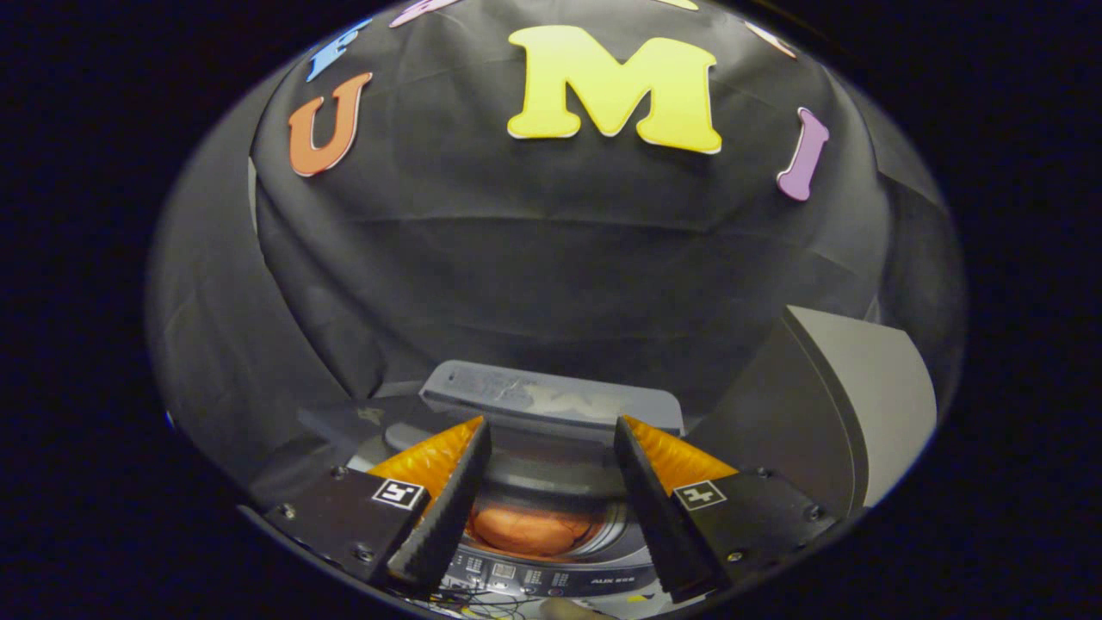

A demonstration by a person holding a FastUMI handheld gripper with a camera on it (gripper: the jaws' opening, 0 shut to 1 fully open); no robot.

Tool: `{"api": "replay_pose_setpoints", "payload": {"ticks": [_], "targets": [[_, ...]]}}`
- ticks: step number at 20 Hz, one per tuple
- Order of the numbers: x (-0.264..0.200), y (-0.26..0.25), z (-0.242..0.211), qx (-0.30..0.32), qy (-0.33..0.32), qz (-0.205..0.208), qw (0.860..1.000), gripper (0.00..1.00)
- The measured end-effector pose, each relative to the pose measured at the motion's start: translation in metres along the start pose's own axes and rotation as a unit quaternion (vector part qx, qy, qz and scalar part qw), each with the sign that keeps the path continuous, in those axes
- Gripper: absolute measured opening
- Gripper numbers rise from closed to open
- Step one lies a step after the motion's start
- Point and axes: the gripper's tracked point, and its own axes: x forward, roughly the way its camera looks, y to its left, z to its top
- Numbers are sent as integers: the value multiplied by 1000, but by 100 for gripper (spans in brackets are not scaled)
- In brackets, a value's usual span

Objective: Put the clothes into the washing machine and then close the washing machine lid.

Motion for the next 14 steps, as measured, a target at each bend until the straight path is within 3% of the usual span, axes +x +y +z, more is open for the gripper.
{"api": "replay_pose_setpoints", "payload": {"ticks": [7,14], "targets": [[1,-9,-36,3,45,5,999,91],[-18,-12,-34,-6,44,21,999,91]]}}
